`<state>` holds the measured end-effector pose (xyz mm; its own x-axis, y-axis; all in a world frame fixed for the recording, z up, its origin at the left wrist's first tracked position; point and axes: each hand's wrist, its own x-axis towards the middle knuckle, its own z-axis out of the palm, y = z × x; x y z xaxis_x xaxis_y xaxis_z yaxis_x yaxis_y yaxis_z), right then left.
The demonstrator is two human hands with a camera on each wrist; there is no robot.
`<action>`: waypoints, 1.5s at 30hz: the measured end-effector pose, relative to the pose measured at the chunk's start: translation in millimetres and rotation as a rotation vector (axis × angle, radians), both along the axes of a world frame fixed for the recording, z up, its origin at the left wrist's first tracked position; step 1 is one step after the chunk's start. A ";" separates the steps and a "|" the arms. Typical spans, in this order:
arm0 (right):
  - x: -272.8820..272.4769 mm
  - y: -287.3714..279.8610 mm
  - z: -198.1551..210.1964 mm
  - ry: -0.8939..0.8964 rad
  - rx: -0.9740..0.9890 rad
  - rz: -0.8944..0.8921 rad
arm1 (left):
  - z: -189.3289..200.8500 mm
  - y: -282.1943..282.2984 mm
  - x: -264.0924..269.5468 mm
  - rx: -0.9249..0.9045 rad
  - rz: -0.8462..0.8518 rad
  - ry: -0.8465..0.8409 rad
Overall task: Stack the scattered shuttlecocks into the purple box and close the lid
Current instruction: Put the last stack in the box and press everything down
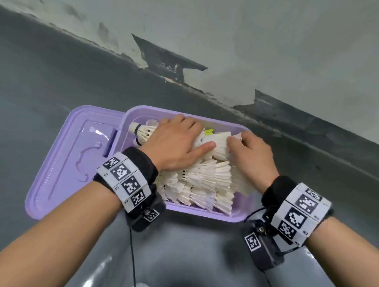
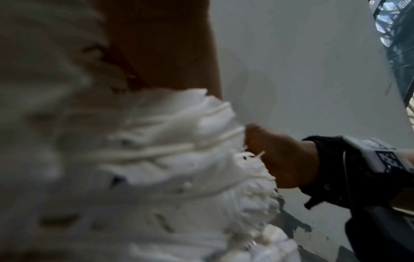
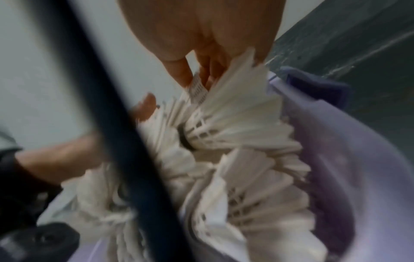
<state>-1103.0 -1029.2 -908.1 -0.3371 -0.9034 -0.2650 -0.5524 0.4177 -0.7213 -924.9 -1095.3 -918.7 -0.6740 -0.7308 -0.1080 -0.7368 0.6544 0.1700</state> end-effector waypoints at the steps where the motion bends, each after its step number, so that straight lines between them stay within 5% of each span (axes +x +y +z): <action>1: 3.0 0.7 0.2 0.055 -0.002 -0.001 | -2.6 1.8 -1.4 -0.022 0.010 0.002; 7: 16.2 -0.8 -12.5 0.152 -0.320 -0.044 | -12.2 1.8 -13.4 -0.095 0.093 0.045; 14: 16.1 1.3 -34.9 0.082 -0.304 0.039 | -9.8 12.0 -9.3 0.004 0.116 0.084; 19: 8.3 3.8 -20.5 0.059 -0.314 0.056 | 19.3 20.9 2.6 0.091 0.247 0.506; 23: 9.0 1.7 1.8 0.143 -0.462 0.083 | 18.8 24.7 17.2 -0.122 0.222 0.247; 29: 32.8 11.6 -23.5 0.412 -0.291 0.255 | -18.7 23.2 23.5 -0.012 0.250 0.220; 38: 34.5 10.2 -61.2 0.362 -0.131 0.220 | -43.7 16.4 0.8 -0.039 0.304 0.153; 45: 39.8 13.8 -46.5 0.558 -0.115 0.227 | -36.3 19.8 2.3 -0.085 0.302 0.117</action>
<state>-1063.3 -1015.4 -954.6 -0.1925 -0.9813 -0.0009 -0.9258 0.1819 -0.3313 -922.6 -1075.5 -955.0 -0.4297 -0.9025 0.0273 -0.8783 0.4248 0.2195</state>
